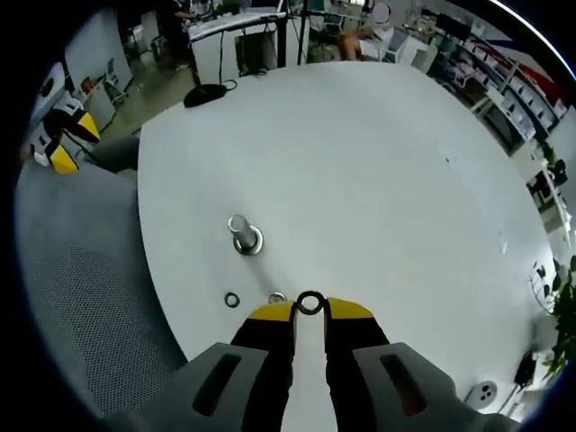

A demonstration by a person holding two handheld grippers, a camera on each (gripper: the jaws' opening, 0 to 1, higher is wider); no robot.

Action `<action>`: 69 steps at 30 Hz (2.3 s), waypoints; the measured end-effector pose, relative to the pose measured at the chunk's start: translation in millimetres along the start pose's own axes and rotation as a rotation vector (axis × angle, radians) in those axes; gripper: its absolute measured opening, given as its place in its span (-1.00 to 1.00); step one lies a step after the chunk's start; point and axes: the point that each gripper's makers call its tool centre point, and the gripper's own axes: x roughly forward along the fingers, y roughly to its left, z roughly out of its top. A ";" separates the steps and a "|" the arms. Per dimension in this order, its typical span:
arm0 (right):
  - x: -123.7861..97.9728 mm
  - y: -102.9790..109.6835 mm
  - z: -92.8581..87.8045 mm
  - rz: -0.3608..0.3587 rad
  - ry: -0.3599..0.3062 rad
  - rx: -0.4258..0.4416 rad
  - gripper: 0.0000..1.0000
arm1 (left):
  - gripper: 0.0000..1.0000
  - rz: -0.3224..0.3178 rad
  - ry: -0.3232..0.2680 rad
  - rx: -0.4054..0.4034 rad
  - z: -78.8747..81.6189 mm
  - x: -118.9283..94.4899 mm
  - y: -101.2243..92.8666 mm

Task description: Place the washer onto the threaded stud by aligning its center hole with the stud, sliding it down to the base, and recovering from edge contact or off-axis alignment until the washer reaches the visible bottom stop.

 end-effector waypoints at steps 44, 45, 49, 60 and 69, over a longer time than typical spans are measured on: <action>56.0 27.2 -27.4 0.109 0.187 -0.179 -0.72 | -0.54 0.043 0.027 0.003 -5.8 -1.2 5.9; 59.4 26.8 -29.0 0.112 0.195 -0.178 -0.72 | -0.54 0.044 0.028 0.002 -5.9 -1.2 6.1; 70.8 26.7 -34.9 0.116 0.215 -0.171 -0.72 | -0.54 0.042 0.031 0.001 -6.6 -1.0 5.7; 74.7 26.0 -36.0 0.104 0.231 -0.169 -0.70 | -0.54 0.032 0.030 -0.001 -6.1 -0.7 4.6; 63.8 22.7 -40.6 0.079 0.215 -0.109 -0.59 | -0.54 0.024 0.025 -0.001 -4.9 -0.5 3.7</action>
